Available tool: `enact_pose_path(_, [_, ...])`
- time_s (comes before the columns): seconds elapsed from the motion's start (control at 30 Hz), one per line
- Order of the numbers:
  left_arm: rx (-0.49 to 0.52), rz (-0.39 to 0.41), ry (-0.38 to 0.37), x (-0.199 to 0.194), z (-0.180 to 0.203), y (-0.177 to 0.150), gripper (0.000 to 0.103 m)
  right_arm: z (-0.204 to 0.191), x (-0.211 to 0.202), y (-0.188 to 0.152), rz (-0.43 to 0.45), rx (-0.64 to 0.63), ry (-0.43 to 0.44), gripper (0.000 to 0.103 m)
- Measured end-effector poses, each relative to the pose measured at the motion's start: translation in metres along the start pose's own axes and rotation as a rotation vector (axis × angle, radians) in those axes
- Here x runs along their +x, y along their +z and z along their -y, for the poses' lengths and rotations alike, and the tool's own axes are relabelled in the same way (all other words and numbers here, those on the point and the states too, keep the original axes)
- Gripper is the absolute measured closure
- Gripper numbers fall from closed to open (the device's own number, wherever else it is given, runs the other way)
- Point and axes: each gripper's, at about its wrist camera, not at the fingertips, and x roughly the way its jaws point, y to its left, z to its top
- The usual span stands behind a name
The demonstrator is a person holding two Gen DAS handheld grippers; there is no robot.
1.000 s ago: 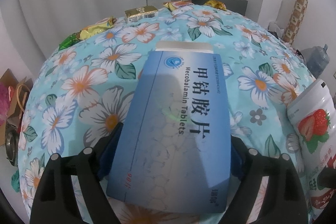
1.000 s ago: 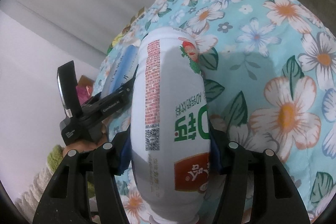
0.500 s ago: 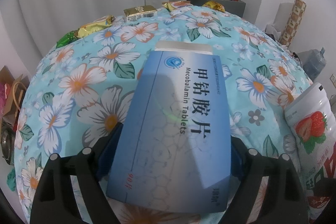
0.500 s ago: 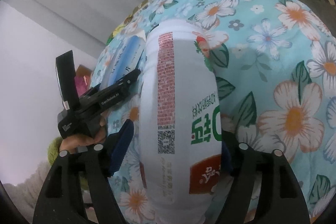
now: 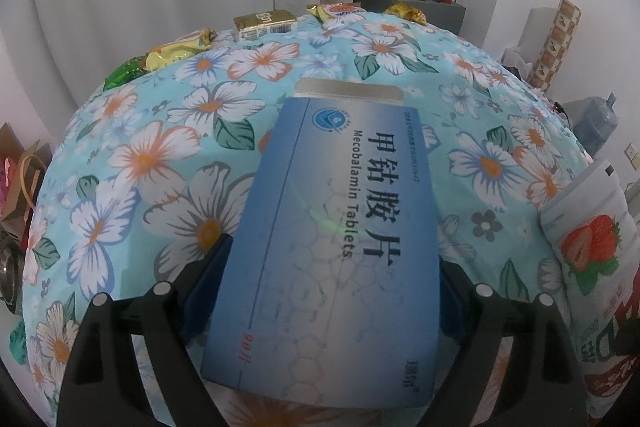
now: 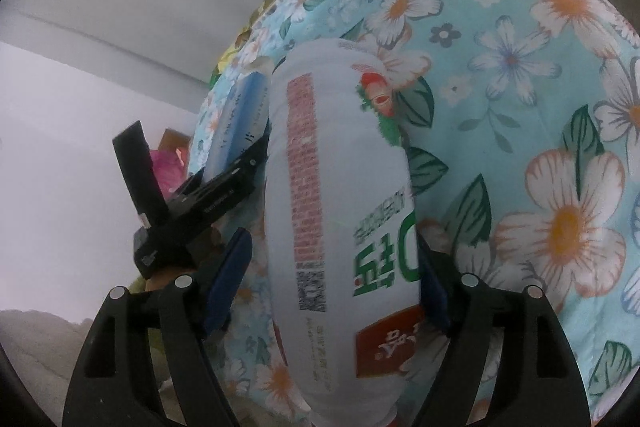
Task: Collect trash
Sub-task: 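Lift the white bottle and blue medicine box off the bed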
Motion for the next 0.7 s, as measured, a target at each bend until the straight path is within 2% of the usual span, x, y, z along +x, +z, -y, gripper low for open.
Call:
enact_pose_path(0.07, [-0.002, 0.001, -0.003, 0.0, 0.0, 0.0, 0.017, -0.002, 0.0, 0.002, -0.013, -0.017, 0.009, 0.029])
enact_pose_path(0.23, [-0.012, 0.005, -0.02, -0.001, -0.002, 0.0, 0.016, -0.002, -0.002, -0.002, -0.023, -0.036, -0.014, 0.038])
enact_pose_path(0.3, [-0.033, 0.015, -0.049, -0.003, -0.006, 0.0, 0.016, -0.003, -0.006, -0.009, -0.01, -0.064, -0.045, 0.042])
enact_pose_path(0.57, [-0.089, 0.03, -0.112, -0.011, -0.017, 0.003, 0.016, -0.011, -0.013, -0.012, 0.053, -0.06, -0.123, 0.043])
enact_pose_path(0.7, [-0.061, 0.012, -0.121, -0.011, -0.017, 0.004, 0.016, -0.021, -0.002, -0.009, 0.054, -0.068, -0.18, 0.046])
